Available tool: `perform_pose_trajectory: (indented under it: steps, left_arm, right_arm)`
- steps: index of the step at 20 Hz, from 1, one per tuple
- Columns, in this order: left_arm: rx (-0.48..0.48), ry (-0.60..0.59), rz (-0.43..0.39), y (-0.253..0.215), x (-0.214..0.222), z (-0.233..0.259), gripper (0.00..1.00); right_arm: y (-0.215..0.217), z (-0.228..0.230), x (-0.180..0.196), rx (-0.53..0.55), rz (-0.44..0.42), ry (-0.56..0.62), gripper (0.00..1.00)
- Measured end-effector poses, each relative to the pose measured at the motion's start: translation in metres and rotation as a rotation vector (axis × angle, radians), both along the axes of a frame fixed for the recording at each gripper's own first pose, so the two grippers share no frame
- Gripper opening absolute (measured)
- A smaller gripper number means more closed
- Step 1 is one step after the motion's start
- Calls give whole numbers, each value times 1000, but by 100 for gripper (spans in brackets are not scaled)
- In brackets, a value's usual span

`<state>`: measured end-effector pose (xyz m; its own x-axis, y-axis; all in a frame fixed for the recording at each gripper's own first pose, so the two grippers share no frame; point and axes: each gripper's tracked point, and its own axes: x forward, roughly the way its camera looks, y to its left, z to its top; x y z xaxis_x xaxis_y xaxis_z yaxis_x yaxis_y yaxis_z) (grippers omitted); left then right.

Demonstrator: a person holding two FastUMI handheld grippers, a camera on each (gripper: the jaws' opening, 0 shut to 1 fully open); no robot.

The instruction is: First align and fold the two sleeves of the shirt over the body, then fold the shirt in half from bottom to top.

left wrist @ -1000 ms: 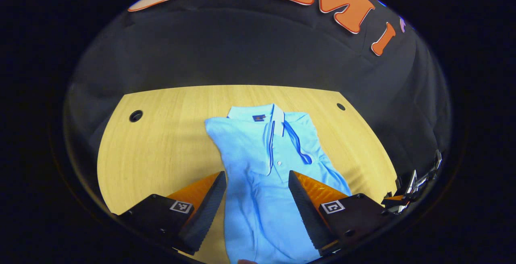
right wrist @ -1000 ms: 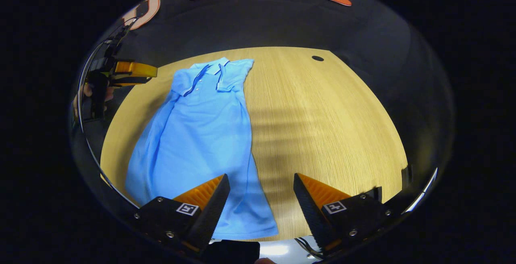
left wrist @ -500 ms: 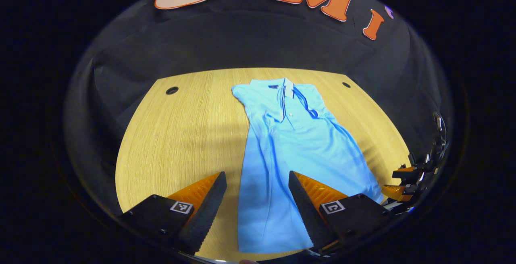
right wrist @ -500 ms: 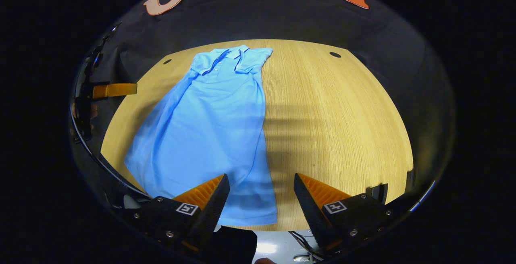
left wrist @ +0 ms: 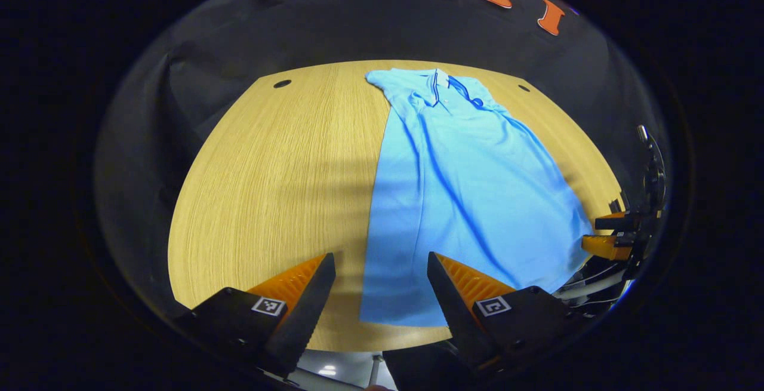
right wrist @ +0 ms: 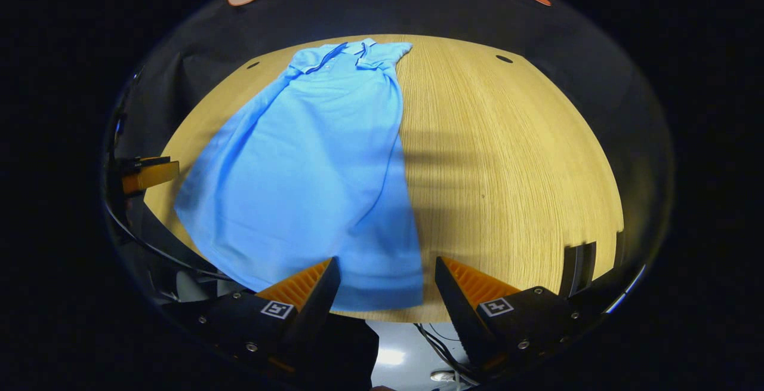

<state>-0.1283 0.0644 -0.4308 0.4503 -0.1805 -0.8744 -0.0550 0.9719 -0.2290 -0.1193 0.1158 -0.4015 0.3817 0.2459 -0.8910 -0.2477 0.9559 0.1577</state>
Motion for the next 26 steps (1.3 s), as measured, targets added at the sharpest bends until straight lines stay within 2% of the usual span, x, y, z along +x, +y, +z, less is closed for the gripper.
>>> perform_pose_trajectory:
  steps: [6,7,8,9,10,11,13,15,16,18,19,20,22,26]
  left_arm:
    - [30,49,-9,0,-28,-27,100]
    - [28,66,-14,-2,-33,-30,100]
    - [29,29,-11,-2,-26,-28,100]
    - [28,33,-20,-4,-28,-29,100]
    - [23,21,-18,-5,-29,-28,100]
    - [19,18,-18,-7,-29,-28,100]
    - [16,9,-32,-14,-30,-26,97]
    - [11,1,-54,-26,-27,-24,72]
    - [7,-3,-57,-33,-25,-21,48]
    - [32,4,-53,-37,-26,-22,10]
    - [18,1,-51,-41,-24,-17,11]
    - [-2,5,-39,-41,-27,-13,5]
    - [-37,-23,-10,-46,-17,-3,5]
    - [-47,-69,38,-30,-1,25,4]
  right_arm:
    - [5,-3,-5,0,-12,-4,92]
    - [7,-3,-5,0,-18,-3,87]
    - [9,-2,-6,0,-23,-2,84]
    - [13,-2,-7,-1,-19,0,71]
    - [16,-2,-8,1,-12,0,71]
    - [19,-1,-9,2,-10,1,59]
    - [23,1,-8,5,-18,0,43]
    - [24,0,-6,20,-57,5,19]
    - [25,0,-5,34,-77,15,15]
    - [27,0,-5,87,-123,48,7]
    - [31,1,-5,132,-146,73,4]
    - [37,4,-7,195,-172,100,3]
    - [47,14,0,297,-222,100,2]
    - [57,42,17,361,-187,34,2]
